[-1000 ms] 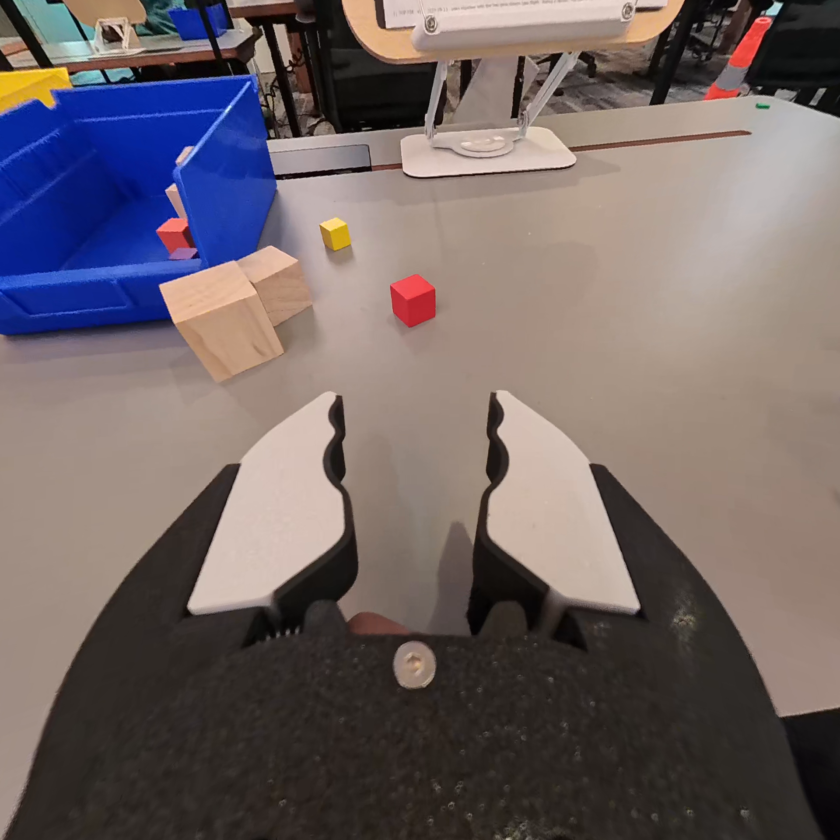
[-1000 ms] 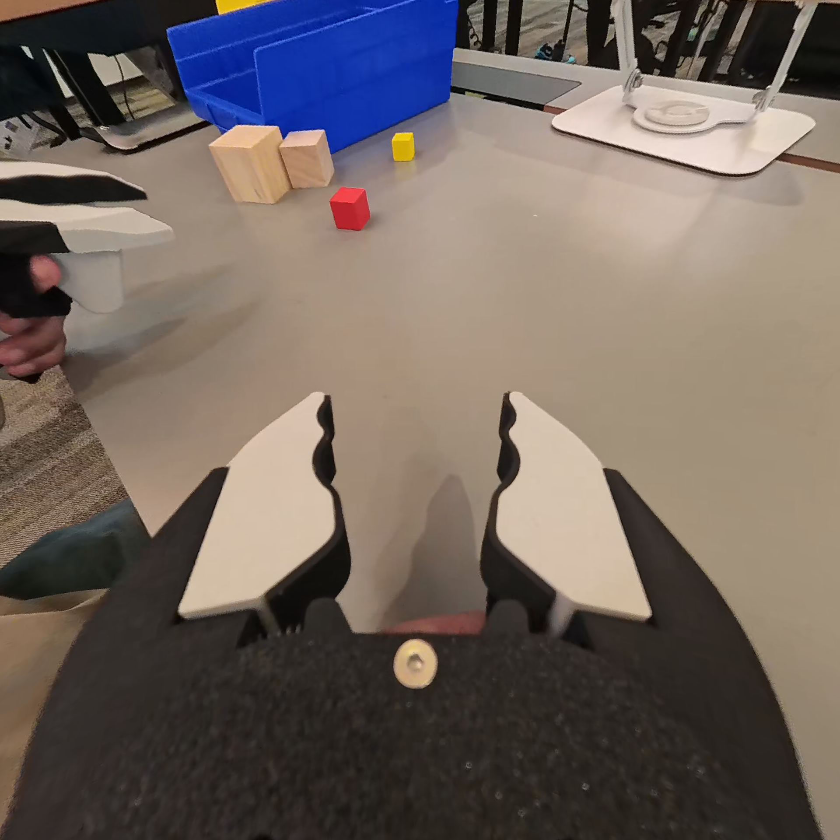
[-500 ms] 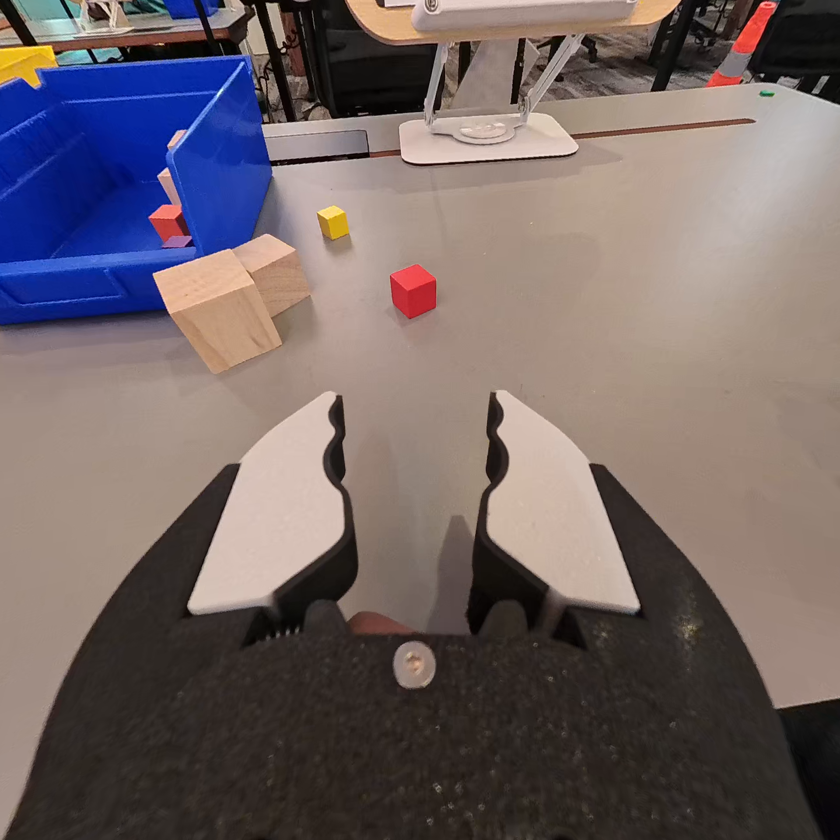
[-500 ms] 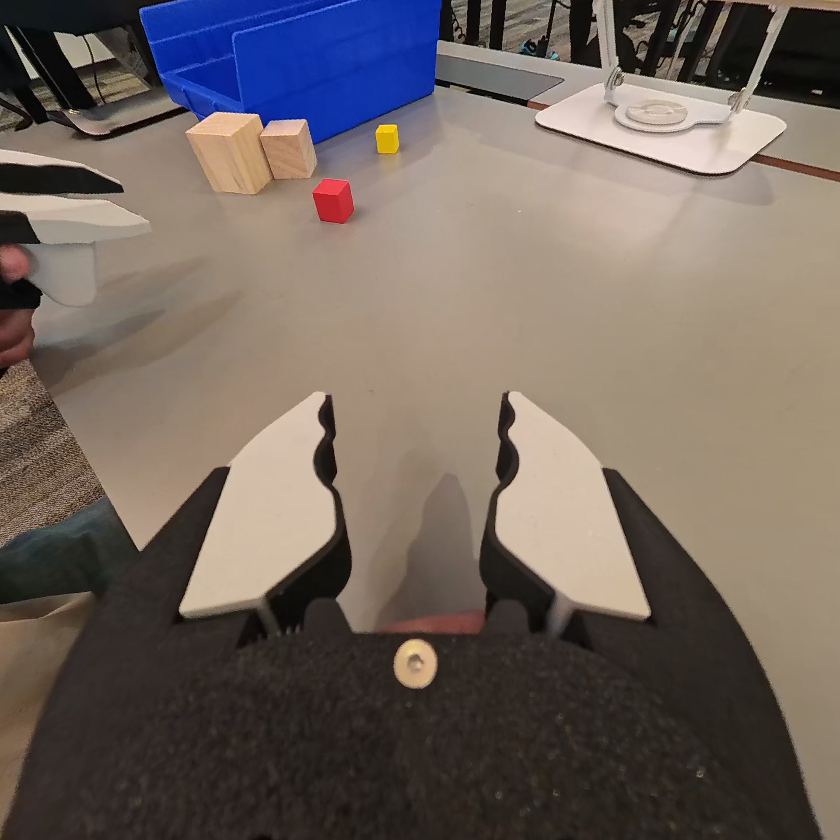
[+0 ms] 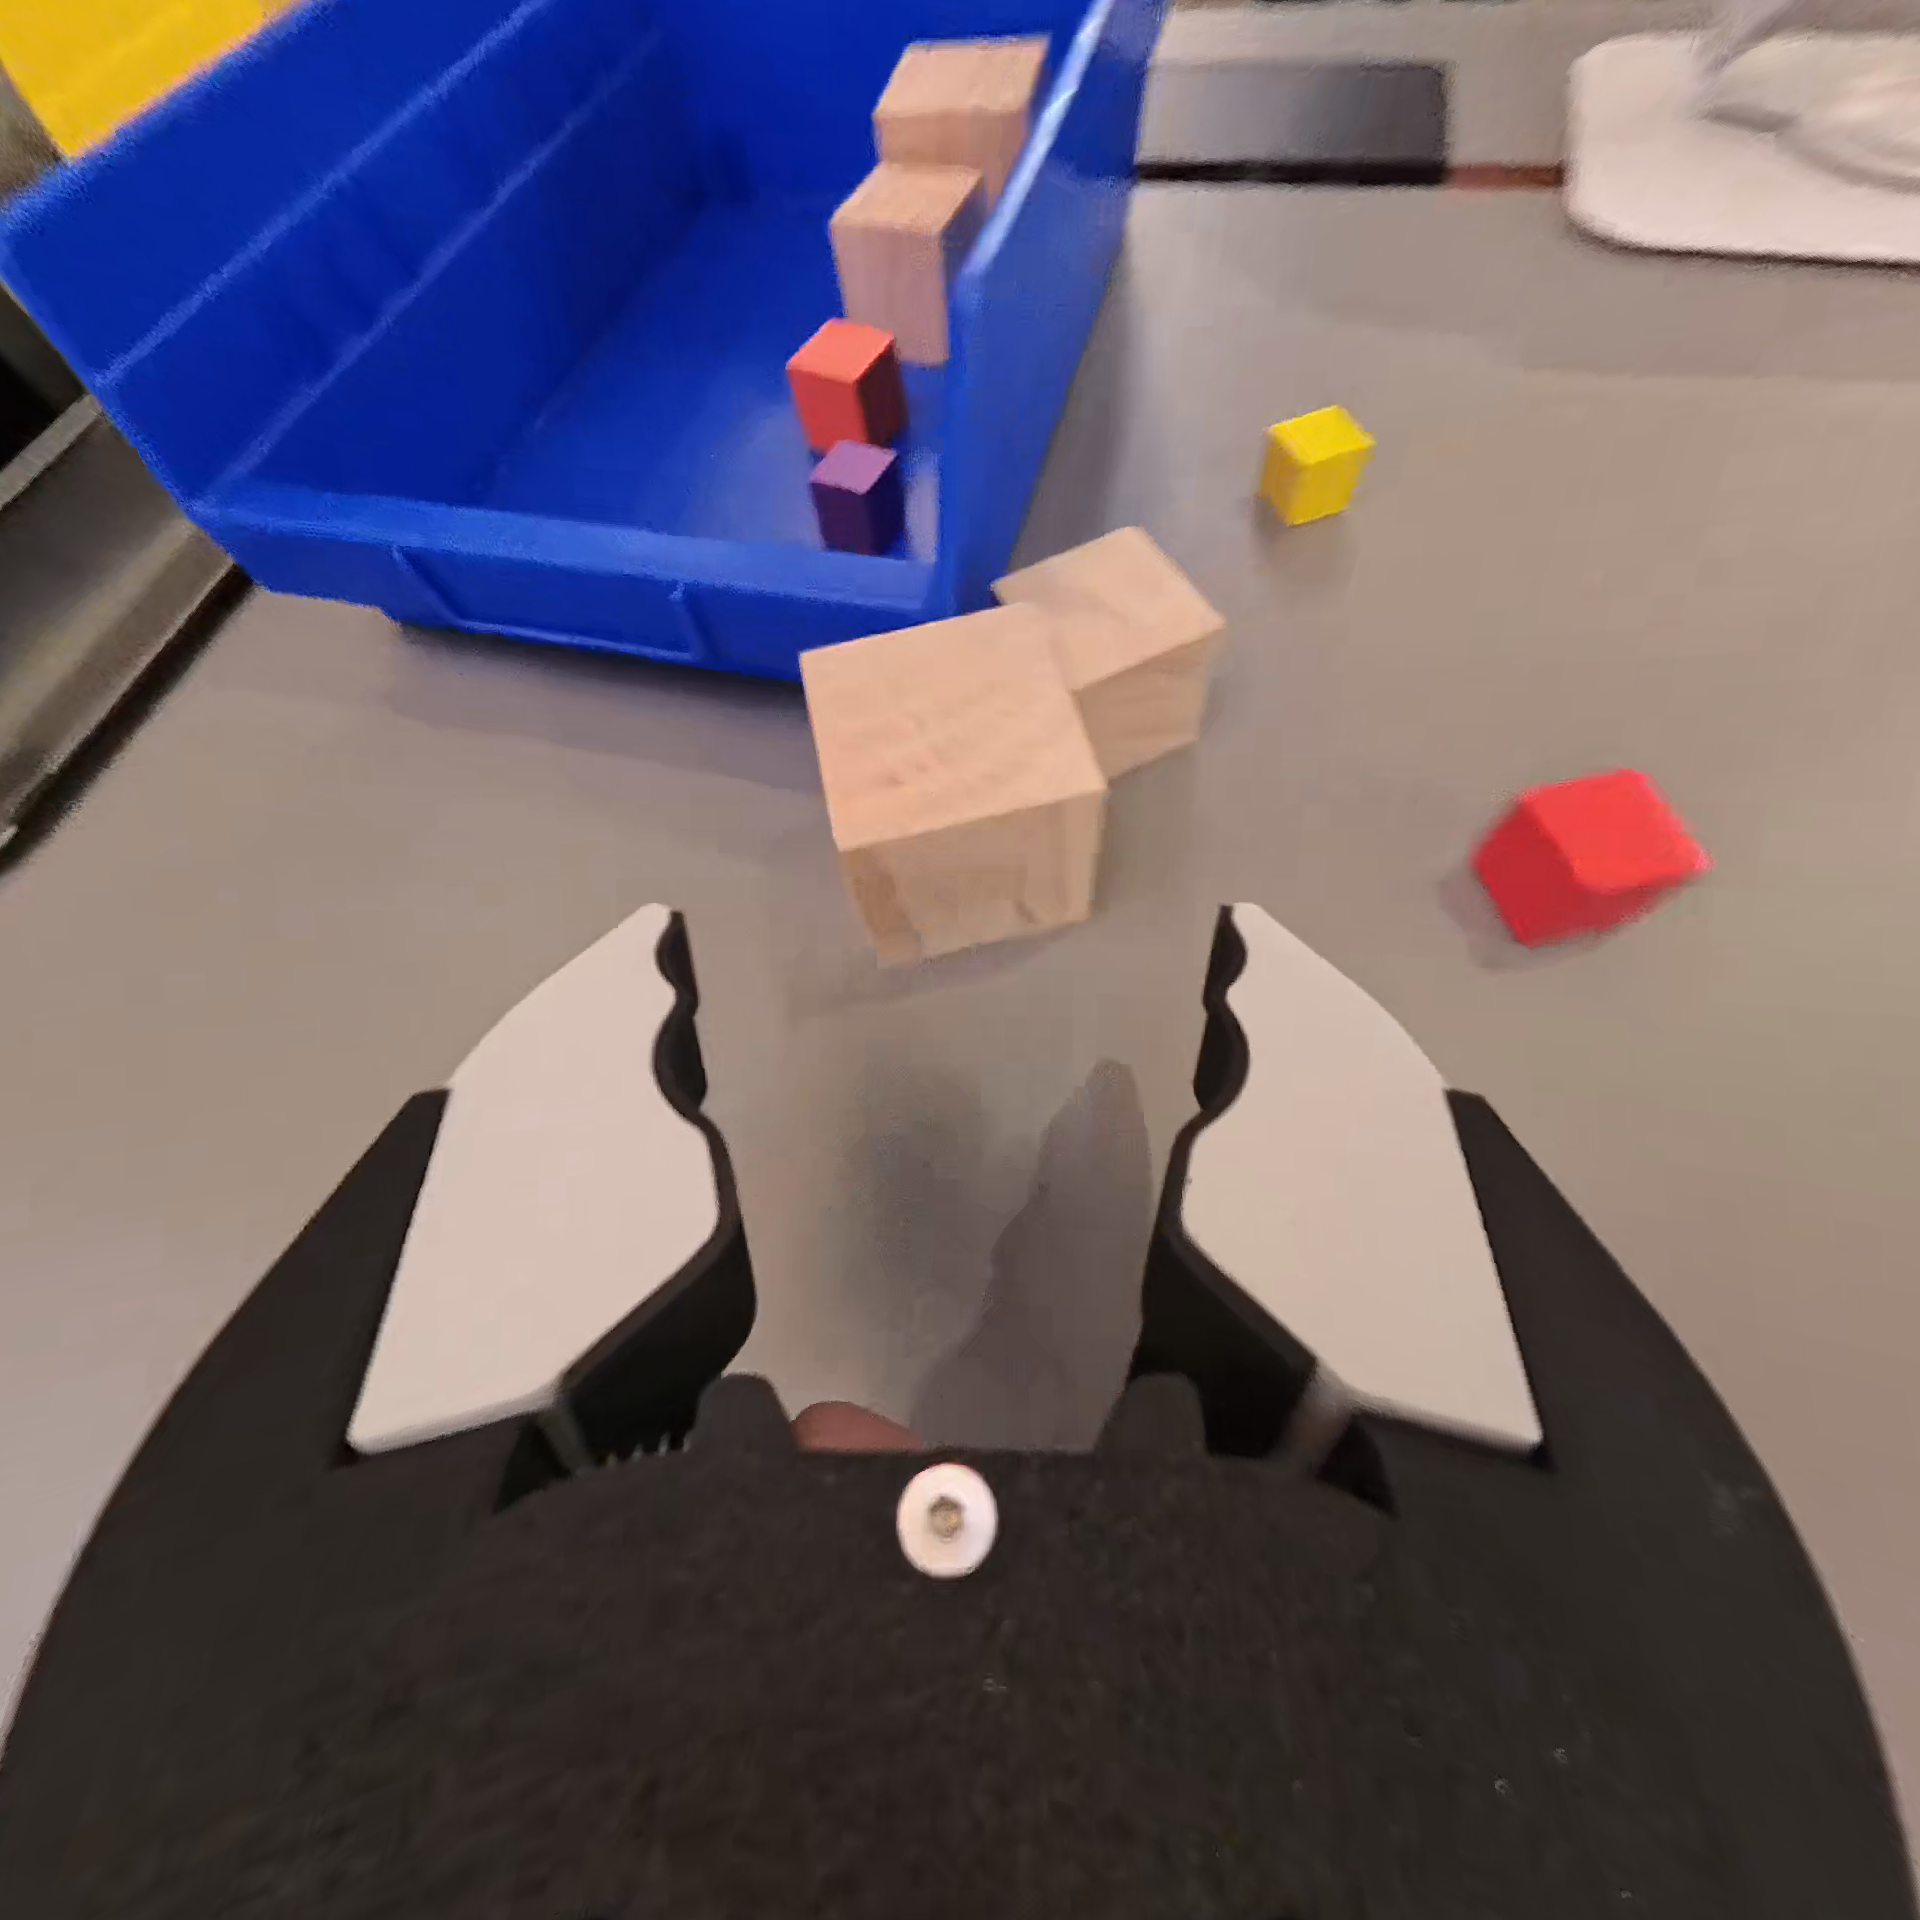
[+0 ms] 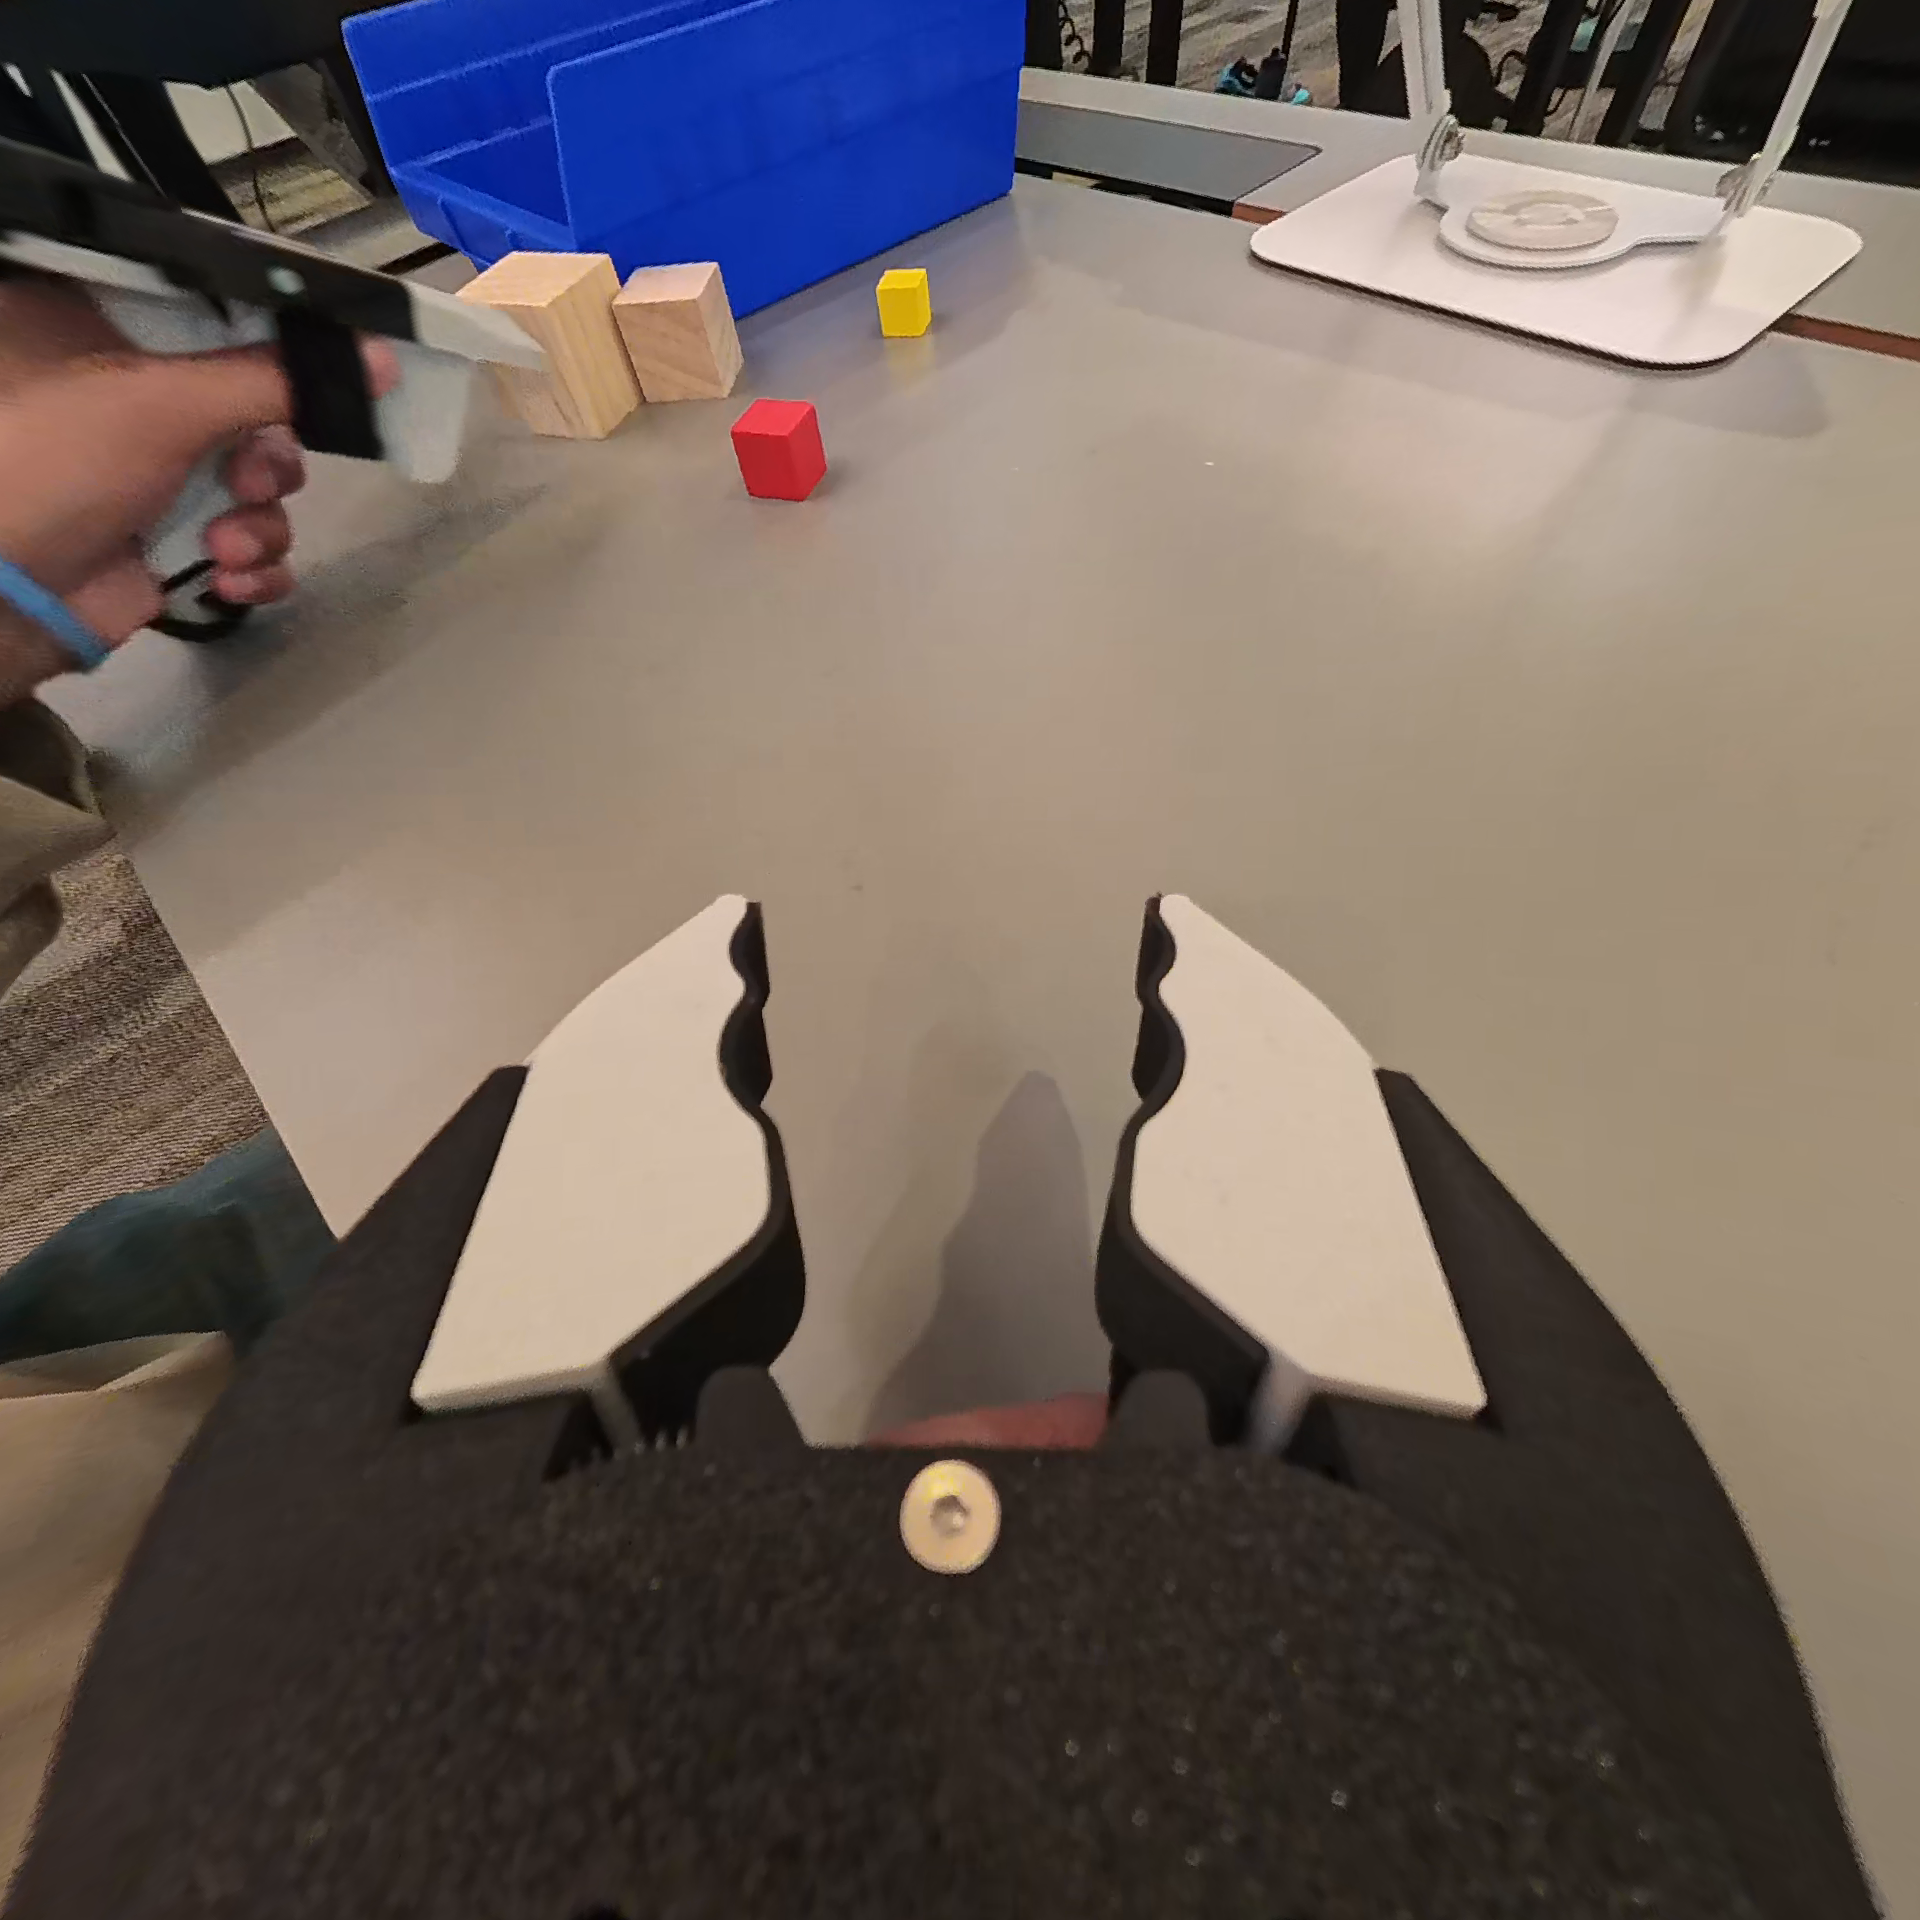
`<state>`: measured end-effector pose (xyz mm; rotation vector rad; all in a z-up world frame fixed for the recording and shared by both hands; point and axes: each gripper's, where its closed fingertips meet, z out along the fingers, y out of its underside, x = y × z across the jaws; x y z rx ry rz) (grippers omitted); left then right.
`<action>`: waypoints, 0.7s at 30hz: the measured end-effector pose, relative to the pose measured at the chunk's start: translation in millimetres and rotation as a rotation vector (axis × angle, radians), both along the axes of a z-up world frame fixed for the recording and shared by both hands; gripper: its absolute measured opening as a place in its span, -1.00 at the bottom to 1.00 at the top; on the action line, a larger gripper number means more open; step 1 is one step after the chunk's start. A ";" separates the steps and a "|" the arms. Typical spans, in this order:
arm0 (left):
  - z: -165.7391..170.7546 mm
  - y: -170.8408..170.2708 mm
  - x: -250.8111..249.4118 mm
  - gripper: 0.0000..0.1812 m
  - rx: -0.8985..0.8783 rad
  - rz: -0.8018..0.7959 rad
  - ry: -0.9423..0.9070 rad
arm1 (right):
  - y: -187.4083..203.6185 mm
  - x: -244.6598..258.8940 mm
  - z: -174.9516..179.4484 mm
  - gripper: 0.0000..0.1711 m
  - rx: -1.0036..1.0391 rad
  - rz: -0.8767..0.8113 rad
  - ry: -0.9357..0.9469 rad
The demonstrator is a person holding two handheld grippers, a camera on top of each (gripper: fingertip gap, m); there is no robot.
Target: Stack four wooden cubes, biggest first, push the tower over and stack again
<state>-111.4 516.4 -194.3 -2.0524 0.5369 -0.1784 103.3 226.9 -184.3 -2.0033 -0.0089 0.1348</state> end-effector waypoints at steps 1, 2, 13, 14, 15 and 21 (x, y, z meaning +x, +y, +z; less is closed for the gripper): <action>-7.3 10.0 0.8 0.04 -0.030 0.027 0.011 | 0.1 -0.6 0.0 -0.20 0.000 0.004 0.005; -14.0 17.5 3.3 0.04 -0.065 0.045 0.009 | 0.1 -1.0 -0.2 -0.20 -0.001 0.008 0.010; -27.9 41.5 22.2 -0.22 -0.197 0.067 -0.043 | -1.0 -2.2 -1.1 -0.22 -0.006 0.026 0.044; -27.2 38.9 21.0 -0.23 -0.200 0.053 -0.047 | -1.1 -2.3 -1.1 -0.22 -0.007 0.026 0.043; -25.0 34.2 20.7 -0.23 -0.200 0.023 -0.053 | -1.0 -2.5 -1.2 -0.22 -0.008 0.027 0.042; 19.1 -20.4 39.0 -0.23 -0.120 -0.289 -0.104 | -2.3 -0.8 -2.6 -0.23 -0.018 0.030 0.038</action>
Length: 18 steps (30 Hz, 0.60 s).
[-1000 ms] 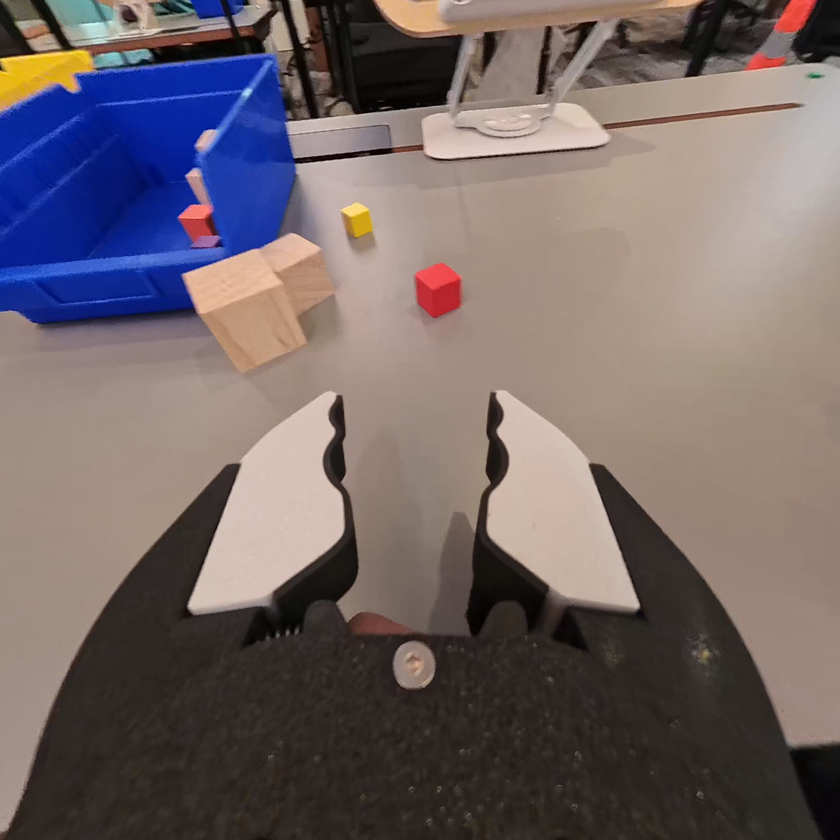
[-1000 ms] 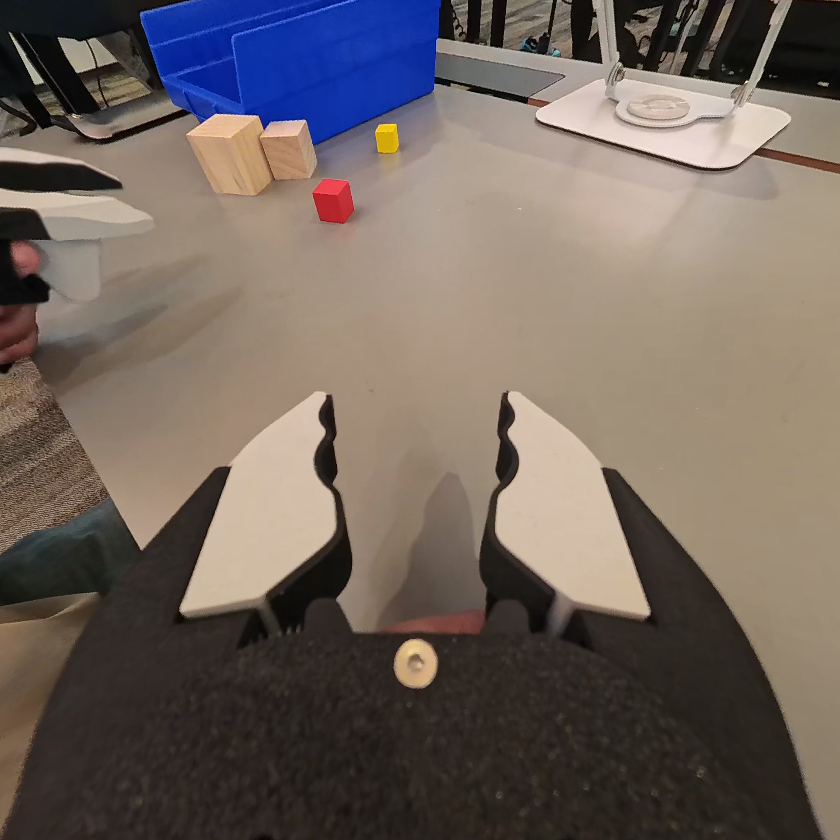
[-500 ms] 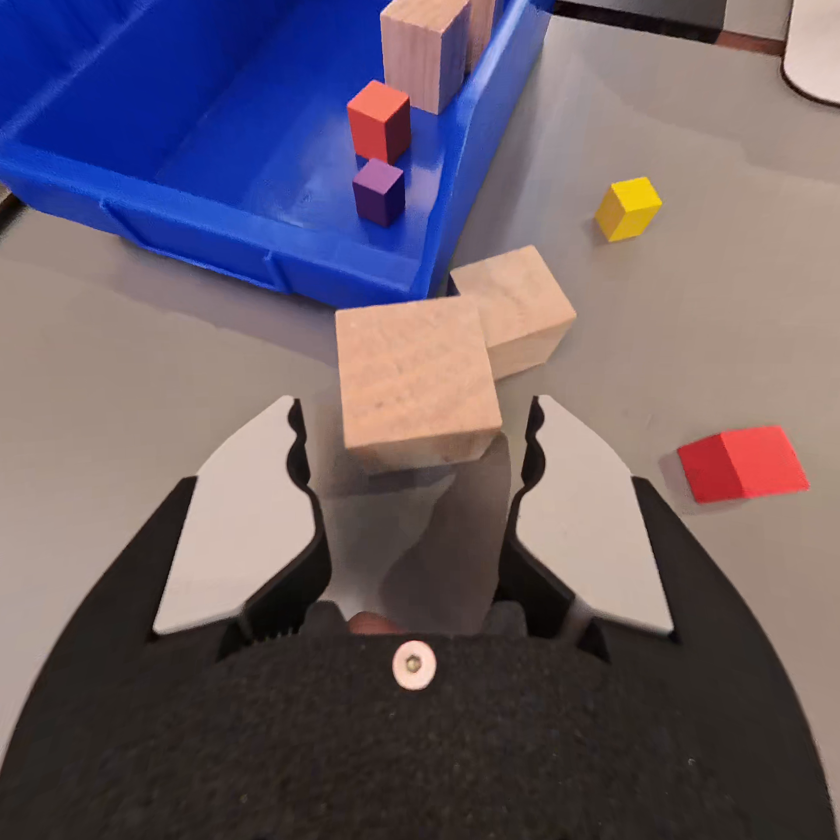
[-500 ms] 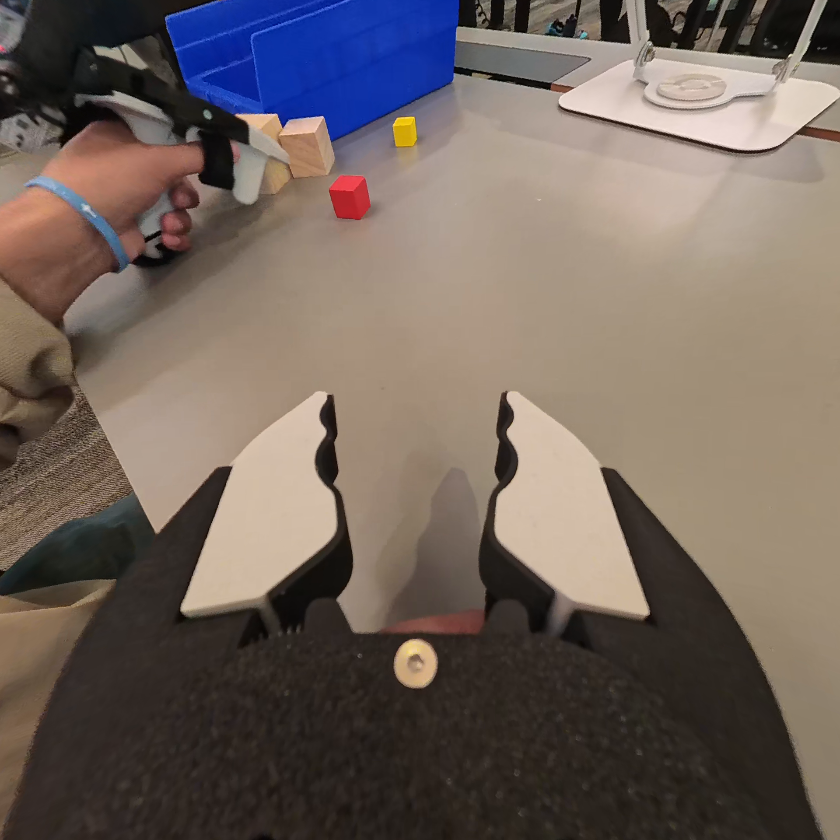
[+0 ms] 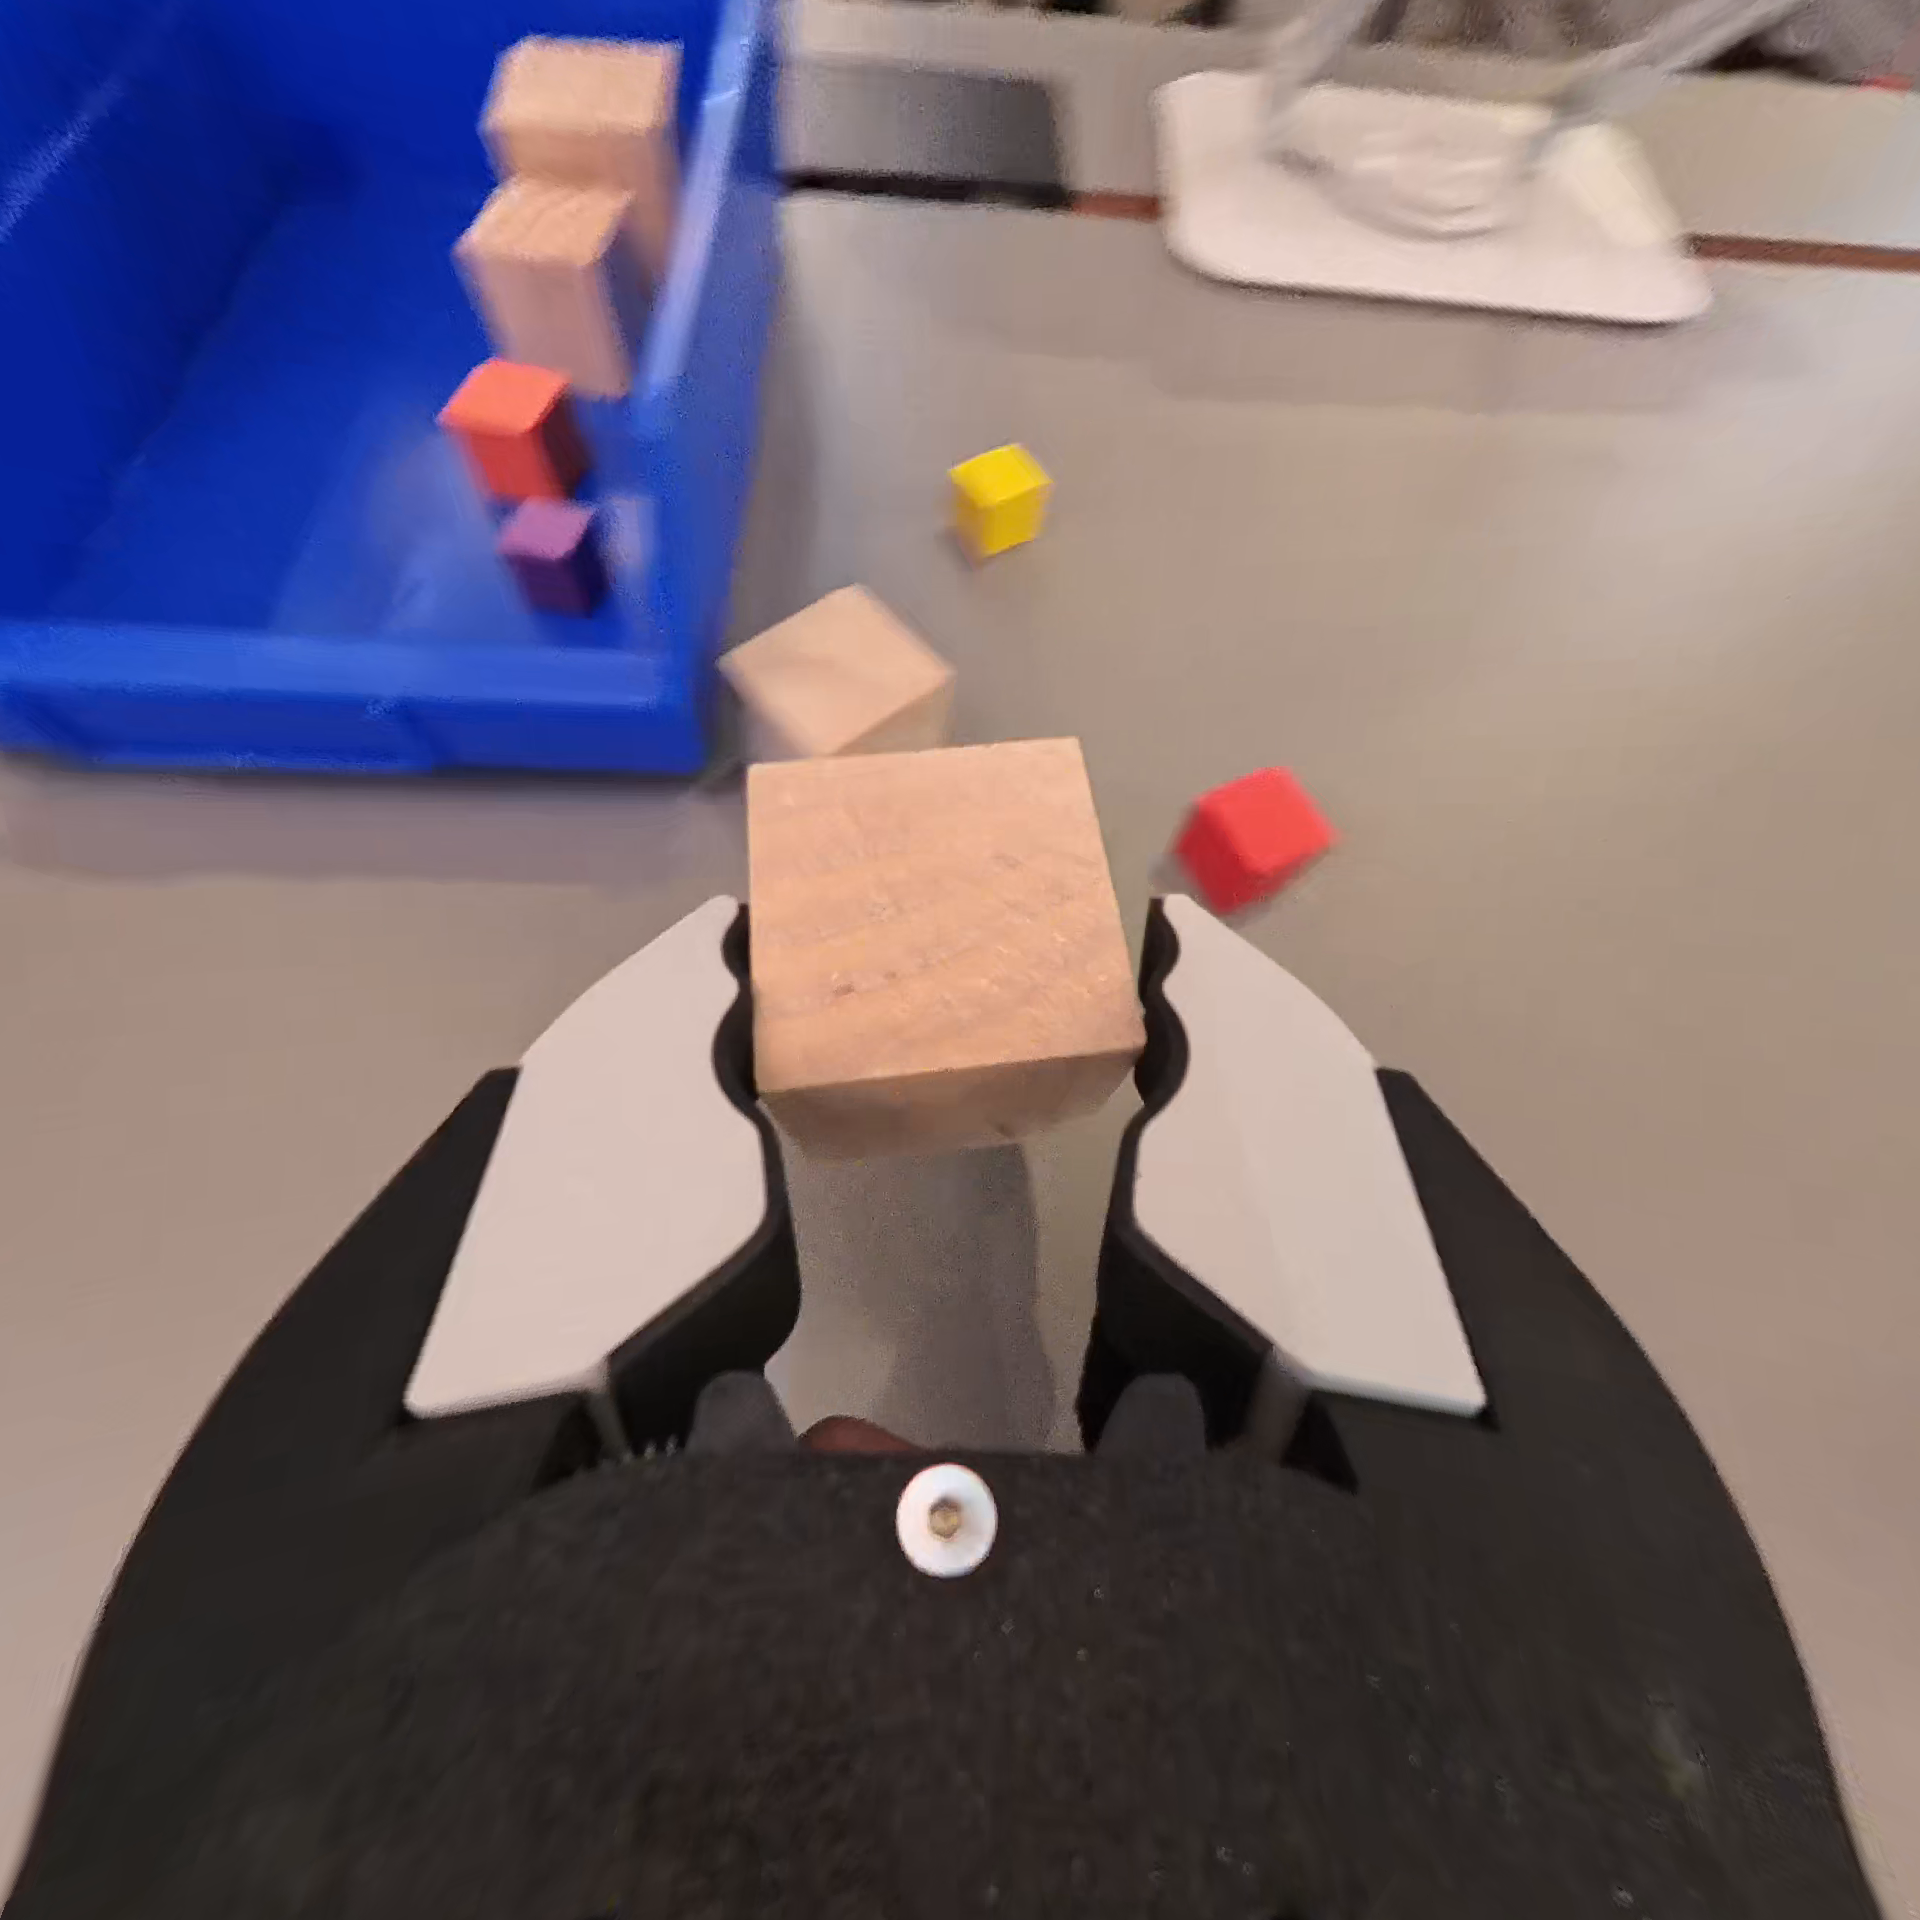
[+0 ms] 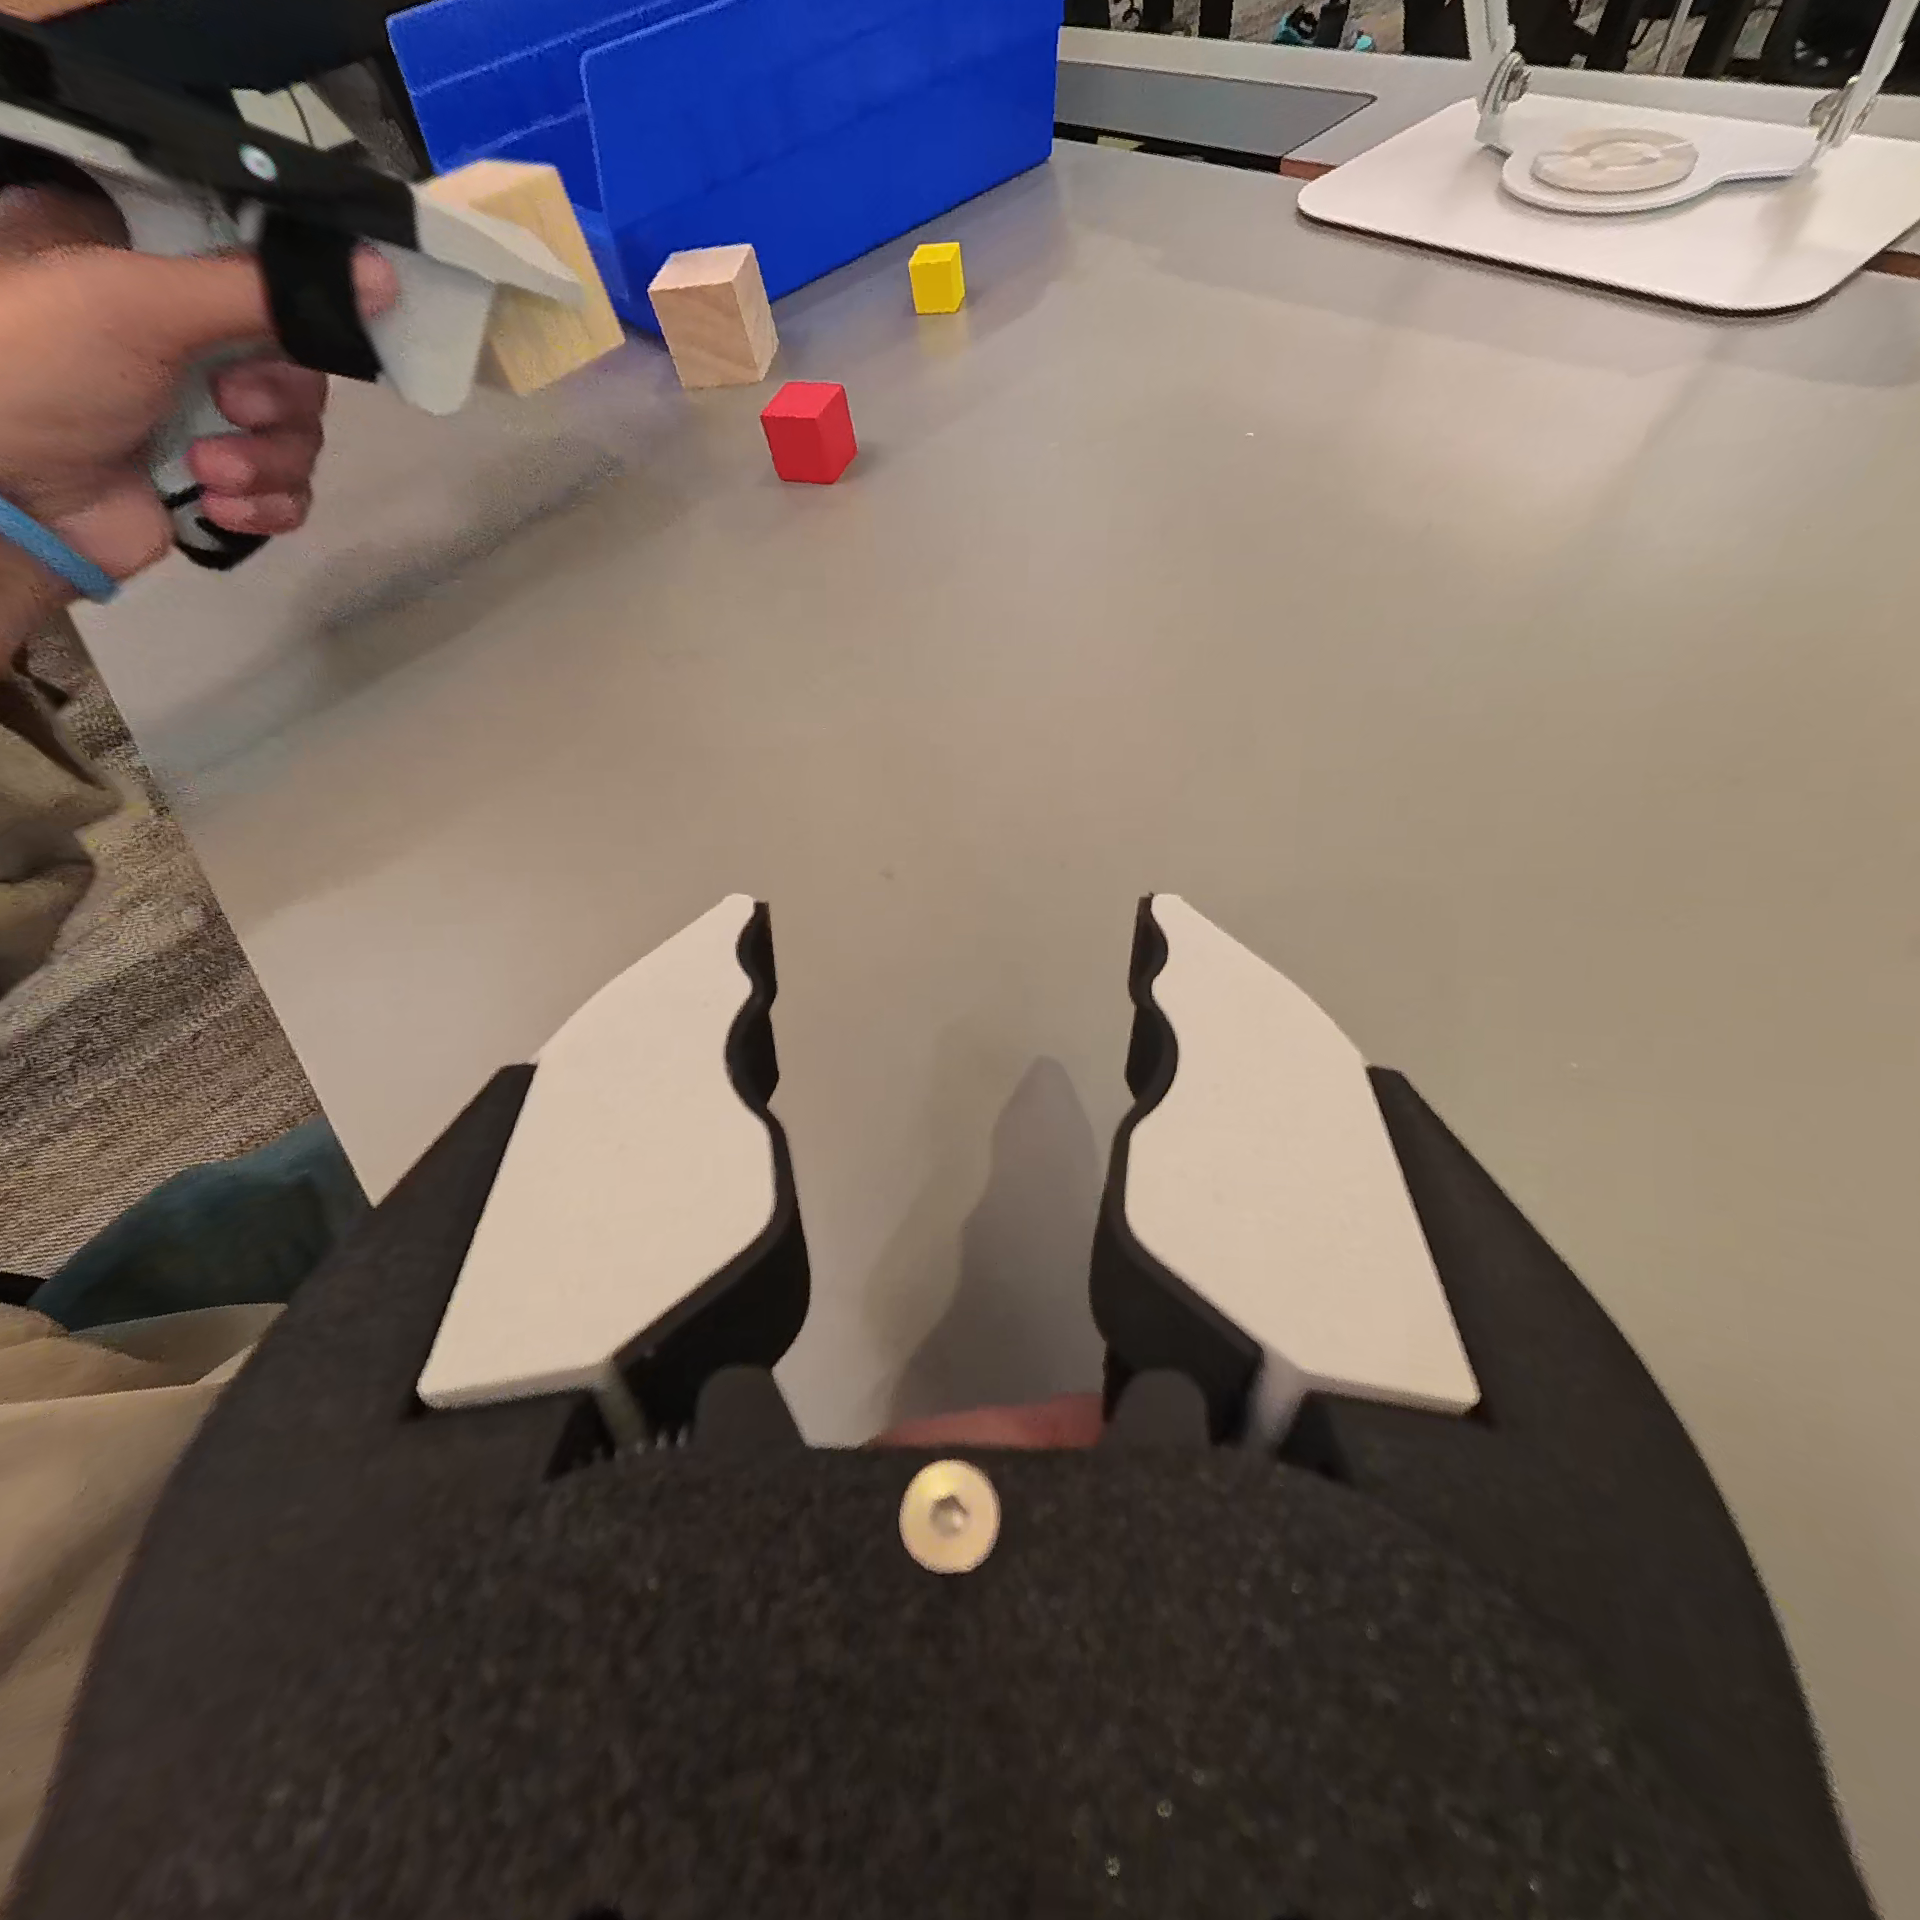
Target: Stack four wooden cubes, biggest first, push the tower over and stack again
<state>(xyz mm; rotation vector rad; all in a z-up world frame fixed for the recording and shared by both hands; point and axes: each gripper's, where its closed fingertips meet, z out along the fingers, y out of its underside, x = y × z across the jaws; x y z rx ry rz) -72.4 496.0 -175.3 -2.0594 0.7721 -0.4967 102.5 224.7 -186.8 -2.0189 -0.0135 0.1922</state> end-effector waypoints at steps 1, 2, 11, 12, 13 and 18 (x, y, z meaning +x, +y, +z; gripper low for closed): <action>8.2 -13.1 14.7 -0.23 0.009 -0.106 -0.022 | -0.4 1.4 -0.1 -0.24 -0.001 -0.002 -0.004; 15.2 -27.1 31.0 -0.23 0.005 -0.213 -0.044 | -0.8 3.0 -0.1 -0.24 -0.001 -0.006 -0.007; 6.0 -130.2 157.5 -0.23 0.092 -1.049 0.145 | -3.5 11.3 0.2 -0.25 -0.001 -0.019 -0.010; -0.1 -136.5 165.5 -0.23 0.084 -1.106 0.165 | -3.6 11.5 0.0 -0.25 -0.002 -0.019 -0.010; -5.4 -140.1 172.2 -0.23 0.091 -1.150 0.183 | -3.7 11.4 -0.1 -0.25 -0.003 -0.019 -0.012; -20.8 -147.4 194.1 -0.23 0.057 -1.286 0.209 | -3.7 10.0 -1.0 -0.26 -0.008 -0.013 -0.026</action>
